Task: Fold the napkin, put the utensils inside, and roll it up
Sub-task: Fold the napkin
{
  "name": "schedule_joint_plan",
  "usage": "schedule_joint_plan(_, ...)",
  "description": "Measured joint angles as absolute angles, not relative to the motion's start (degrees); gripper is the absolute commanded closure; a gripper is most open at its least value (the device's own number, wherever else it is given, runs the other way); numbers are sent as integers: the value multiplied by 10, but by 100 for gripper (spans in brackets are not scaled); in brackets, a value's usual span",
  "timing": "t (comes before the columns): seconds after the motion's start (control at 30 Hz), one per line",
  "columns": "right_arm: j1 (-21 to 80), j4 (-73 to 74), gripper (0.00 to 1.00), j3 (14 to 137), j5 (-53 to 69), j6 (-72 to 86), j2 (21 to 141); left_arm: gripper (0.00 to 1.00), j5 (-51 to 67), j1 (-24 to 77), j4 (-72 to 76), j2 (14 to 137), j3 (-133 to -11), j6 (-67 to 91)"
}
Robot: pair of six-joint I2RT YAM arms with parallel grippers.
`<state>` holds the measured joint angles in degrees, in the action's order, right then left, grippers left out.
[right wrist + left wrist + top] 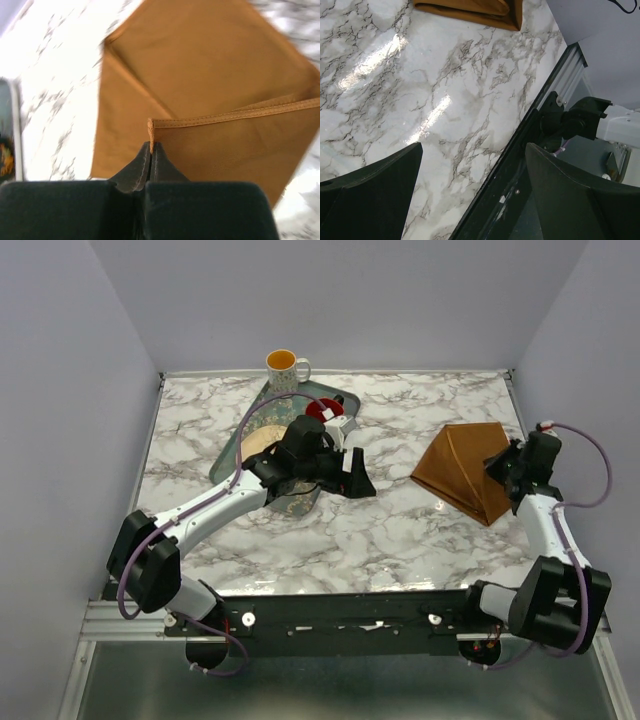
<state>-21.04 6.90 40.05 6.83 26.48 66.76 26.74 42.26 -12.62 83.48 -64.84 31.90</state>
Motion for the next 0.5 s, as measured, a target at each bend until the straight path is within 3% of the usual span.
schedule_joint_plan(0.5, -35, 52, 99, 451, 47, 199, 788, 7, 264, 420, -126, 837, -647, 327)
